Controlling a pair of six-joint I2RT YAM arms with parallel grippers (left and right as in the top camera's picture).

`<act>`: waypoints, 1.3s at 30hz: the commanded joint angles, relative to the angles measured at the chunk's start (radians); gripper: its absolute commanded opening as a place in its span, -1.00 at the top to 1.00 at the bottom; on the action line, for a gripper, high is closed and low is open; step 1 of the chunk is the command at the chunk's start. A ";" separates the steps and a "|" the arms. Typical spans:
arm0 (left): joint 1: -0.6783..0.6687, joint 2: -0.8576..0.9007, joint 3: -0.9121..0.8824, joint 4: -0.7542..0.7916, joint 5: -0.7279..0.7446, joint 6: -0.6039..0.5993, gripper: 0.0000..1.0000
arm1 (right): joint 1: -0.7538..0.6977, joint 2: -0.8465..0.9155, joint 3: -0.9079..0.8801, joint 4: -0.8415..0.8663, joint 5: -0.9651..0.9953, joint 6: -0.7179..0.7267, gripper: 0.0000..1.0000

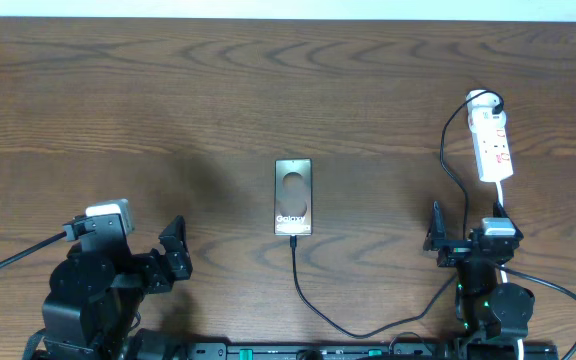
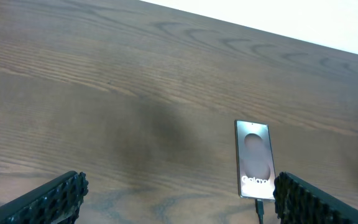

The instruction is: Plug charger to phone and switch on socket

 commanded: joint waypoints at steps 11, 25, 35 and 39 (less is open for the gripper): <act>0.000 -0.002 0.005 -0.003 -0.002 -0.005 -0.96 | 0.003 -0.006 -0.001 -0.006 0.013 -0.098 -0.98; 0.000 -0.002 0.005 -0.003 -0.002 -0.005 -0.96 | 0.003 -0.006 -0.001 -0.006 0.012 -0.098 -0.98; 0.046 -0.026 -0.014 -0.004 -0.002 -0.004 -0.96 | 0.003 -0.006 -0.001 -0.006 0.013 -0.098 -0.99; 0.098 -0.075 -0.048 -0.002 -0.047 0.003 -0.96 | 0.003 -0.006 -0.001 -0.006 0.012 -0.098 -0.98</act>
